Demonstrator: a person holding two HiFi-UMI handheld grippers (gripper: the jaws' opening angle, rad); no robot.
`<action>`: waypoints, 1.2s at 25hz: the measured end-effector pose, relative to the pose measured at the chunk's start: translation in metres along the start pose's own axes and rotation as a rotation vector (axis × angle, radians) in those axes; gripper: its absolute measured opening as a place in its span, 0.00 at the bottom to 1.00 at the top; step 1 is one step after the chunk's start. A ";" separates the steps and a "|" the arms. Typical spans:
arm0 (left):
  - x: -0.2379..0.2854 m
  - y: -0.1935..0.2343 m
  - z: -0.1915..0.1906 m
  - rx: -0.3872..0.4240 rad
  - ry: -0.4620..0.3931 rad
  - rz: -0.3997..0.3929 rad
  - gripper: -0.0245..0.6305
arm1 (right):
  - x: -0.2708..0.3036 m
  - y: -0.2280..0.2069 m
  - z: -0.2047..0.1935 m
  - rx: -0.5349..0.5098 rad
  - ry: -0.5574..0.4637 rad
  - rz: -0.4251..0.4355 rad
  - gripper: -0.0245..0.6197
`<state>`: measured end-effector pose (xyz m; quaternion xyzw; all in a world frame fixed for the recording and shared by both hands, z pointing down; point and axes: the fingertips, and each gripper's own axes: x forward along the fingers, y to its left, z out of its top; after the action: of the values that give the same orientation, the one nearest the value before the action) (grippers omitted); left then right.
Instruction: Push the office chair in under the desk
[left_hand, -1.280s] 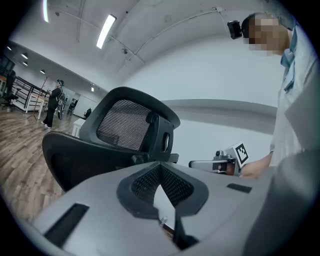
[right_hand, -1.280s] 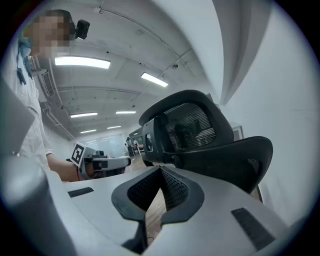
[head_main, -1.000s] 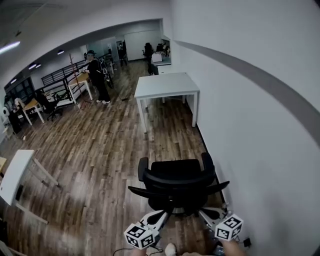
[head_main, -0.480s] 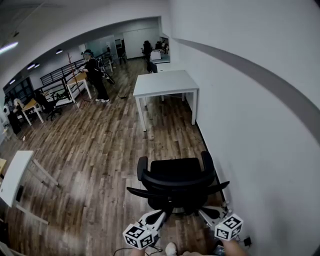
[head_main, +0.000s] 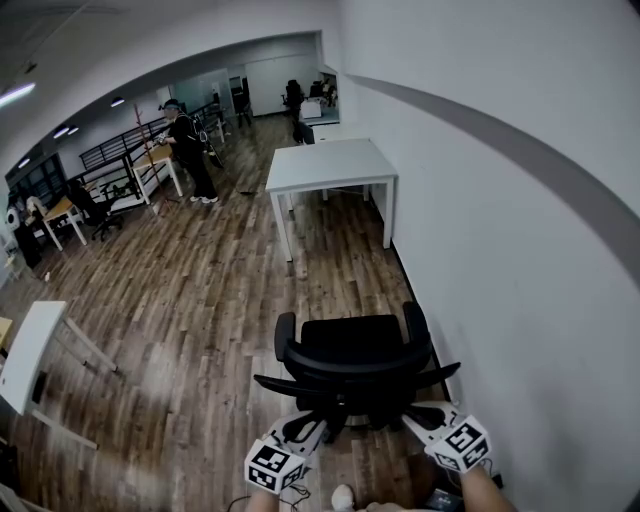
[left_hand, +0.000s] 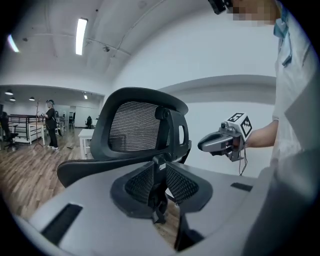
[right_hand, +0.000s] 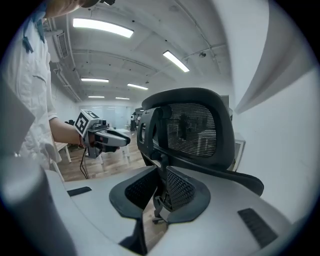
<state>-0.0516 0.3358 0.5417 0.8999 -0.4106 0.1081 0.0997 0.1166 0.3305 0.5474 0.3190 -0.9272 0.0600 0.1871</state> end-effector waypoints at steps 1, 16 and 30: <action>0.000 0.000 0.001 0.018 0.010 0.002 0.15 | -0.001 0.000 0.001 -0.004 0.006 0.000 0.14; 0.003 0.011 0.009 0.170 0.081 -0.005 0.30 | 0.002 -0.008 0.005 -0.090 0.094 -0.008 0.30; 0.003 0.037 0.000 0.309 0.246 0.003 0.47 | 0.004 -0.037 -0.005 -0.249 0.268 -0.017 0.44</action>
<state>-0.0780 0.3103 0.5460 0.8839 -0.3751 0.2793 0.0095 0.1379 0.2999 0.5528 0.2903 -0.8915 -0.0149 0.3474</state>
